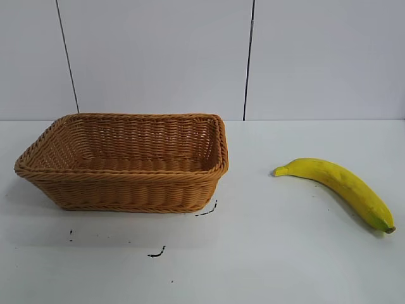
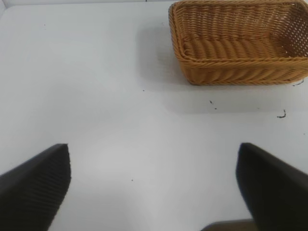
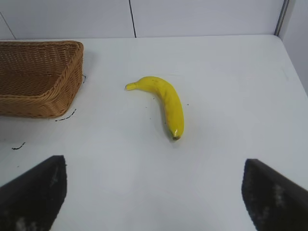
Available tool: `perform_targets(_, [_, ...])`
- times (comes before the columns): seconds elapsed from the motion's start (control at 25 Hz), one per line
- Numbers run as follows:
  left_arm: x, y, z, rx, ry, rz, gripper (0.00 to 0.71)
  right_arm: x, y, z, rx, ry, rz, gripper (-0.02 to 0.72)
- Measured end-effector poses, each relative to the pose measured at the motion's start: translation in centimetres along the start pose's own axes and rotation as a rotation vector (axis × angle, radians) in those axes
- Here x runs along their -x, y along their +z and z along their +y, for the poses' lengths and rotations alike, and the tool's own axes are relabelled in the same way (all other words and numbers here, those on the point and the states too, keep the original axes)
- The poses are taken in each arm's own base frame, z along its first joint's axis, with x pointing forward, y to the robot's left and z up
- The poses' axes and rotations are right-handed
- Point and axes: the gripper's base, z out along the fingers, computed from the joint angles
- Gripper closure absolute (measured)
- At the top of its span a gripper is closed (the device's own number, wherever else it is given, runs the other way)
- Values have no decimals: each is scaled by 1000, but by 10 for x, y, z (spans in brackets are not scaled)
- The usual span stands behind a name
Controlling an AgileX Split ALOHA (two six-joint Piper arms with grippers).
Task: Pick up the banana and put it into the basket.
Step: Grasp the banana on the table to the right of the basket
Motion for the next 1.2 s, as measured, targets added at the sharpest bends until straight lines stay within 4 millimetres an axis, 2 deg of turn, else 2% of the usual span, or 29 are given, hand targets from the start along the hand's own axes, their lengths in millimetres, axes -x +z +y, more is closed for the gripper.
perform_targets(0.2, [0, 0, 0, 0, 0, 0, 17, 43, 36, -1, -7, 13, 223, 24])
perform_targets(0.44, [0, 0, 0, 0, 0, 0, 17, 84, 100, -3, -14, 21, 479, 24])
perform_targets(0.72, [0, 0, 0, 0, 0, 0, 17, 113, 171, -8, -5, -50, 658, 24])
perform_targets(0.88, [0, 0, 0, 0, 0, 0, 17, 132, 208, -9, 13, -102, 696, 24])
perform_targets(1.0, [0, 0, 0, 0, 0, 0, 17, 143, 234, -2, 36, -168, 709, 24])
perform_targets(1.2, [0, 0, 0, 0, 0, 0, 17, 145, 277, 18, 55, -345, 733, 24])
